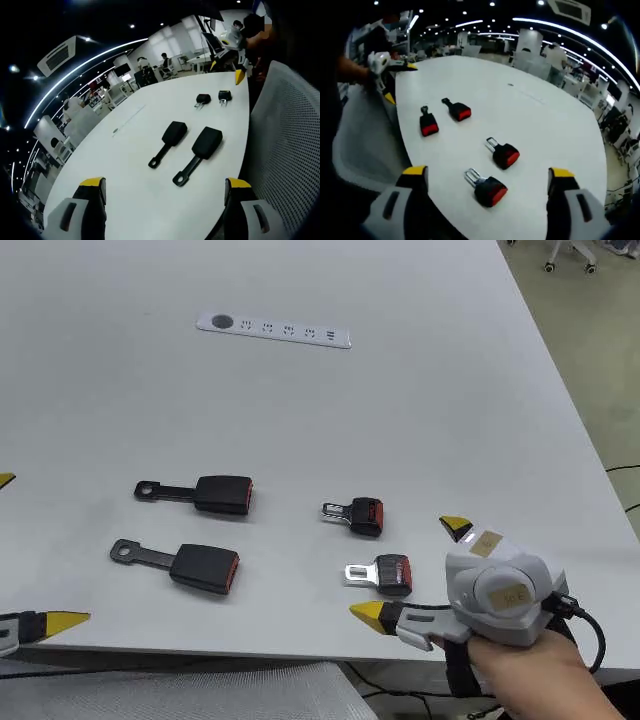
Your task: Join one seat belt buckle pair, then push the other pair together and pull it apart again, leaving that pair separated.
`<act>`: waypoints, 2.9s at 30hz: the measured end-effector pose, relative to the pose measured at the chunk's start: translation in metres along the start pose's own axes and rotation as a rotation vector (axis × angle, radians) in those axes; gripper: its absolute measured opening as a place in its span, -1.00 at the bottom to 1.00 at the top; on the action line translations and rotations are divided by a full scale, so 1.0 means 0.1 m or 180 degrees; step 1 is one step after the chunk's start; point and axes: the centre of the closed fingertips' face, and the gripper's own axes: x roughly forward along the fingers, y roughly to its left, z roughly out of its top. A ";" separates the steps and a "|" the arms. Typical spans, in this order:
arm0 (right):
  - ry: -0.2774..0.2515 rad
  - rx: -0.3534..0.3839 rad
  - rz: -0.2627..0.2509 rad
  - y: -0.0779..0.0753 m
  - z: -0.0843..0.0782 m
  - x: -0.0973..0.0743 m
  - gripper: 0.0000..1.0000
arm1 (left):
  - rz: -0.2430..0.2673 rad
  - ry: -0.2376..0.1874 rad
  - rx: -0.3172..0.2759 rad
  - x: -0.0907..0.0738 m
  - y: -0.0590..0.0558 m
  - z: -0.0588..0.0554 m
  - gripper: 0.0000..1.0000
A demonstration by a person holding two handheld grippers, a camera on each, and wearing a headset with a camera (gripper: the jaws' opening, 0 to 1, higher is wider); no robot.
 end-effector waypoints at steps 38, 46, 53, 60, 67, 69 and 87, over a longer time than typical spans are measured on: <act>0.0089 -0.0350 0.0196 0.15 0.11 0.03 0.83 | -0.0146 0.0116 0.0013 0.05 -0.08 -0.09 0.99; 0.0120 -0.0443 0.0317 0.33 0.13 0.03 0.83 | -0.0098 0.0100 -0.0006 0.04 -0.04 -0.08 0.99; 0.0121 -0.0443 0.0365 0.37 0.12 0.05 0.79 | -0.0041 0.0056 -0.0019 0.02 -0.01 -0.05 0.99; 0.0138 -0.0433 0.0348 0.32 0.14 0.07 0.78 | -0.0079 0.0140 -0.0039 0.03 -0.03 -0.10 0.99; 0.0132 -0.0348 0.0288 0.19 0.17 0.07 0.77 | -0.0135 0.0178 -0.0079 0.04 -0.06 -0.13 0.99; 0.0155 -0.0317 0.0255 0.15 0.16 0.06 0.74 | -0.0168 0.0180 -0.0084 0.05 -0.07 -0.13 0.99; 0.0264 -0.0314 0.0386 0.18 0.11 0.09 0.47 | -0.0377 0.0322 -0.0013 0.08 -0.19 -0.24 1.00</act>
